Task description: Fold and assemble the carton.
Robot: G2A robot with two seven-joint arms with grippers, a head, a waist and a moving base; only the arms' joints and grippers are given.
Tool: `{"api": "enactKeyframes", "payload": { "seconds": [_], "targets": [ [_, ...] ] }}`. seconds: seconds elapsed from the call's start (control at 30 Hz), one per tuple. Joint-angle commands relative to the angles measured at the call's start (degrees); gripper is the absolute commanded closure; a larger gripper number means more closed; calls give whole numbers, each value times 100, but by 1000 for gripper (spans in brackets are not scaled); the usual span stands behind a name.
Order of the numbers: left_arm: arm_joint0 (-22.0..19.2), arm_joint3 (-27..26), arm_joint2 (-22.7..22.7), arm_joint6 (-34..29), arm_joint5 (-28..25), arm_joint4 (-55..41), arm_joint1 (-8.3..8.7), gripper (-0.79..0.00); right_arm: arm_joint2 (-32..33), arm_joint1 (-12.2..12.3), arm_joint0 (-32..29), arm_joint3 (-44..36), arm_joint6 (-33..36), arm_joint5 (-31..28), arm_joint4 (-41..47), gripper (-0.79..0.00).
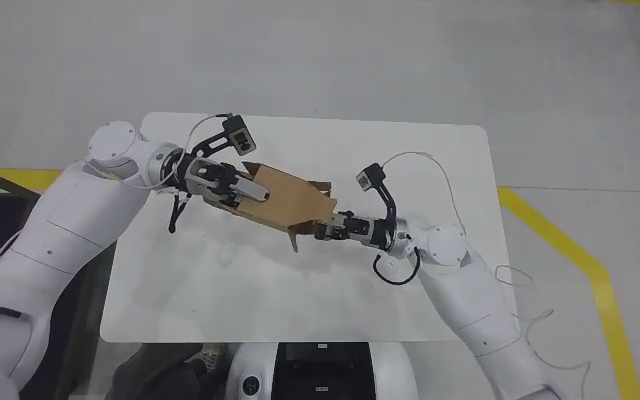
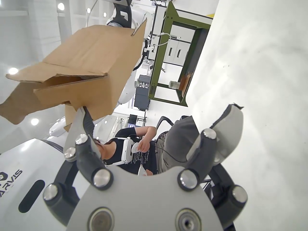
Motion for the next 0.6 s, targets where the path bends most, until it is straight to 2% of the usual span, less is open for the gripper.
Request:
{"api": "enactKeyframes", "payload": {
  "seconds": [0.0, 0.57],
  "targets": [
    [-43, 24, 70, 0, -8, 3, -5, 0, -37, -2, 25, -14, 7, -9, 7, -785],
    [-343, 75, 491, 0, -104, -26, -27, 0, -478, -58, 326, 103, -145, 121, -163, -785]
  ]
}}
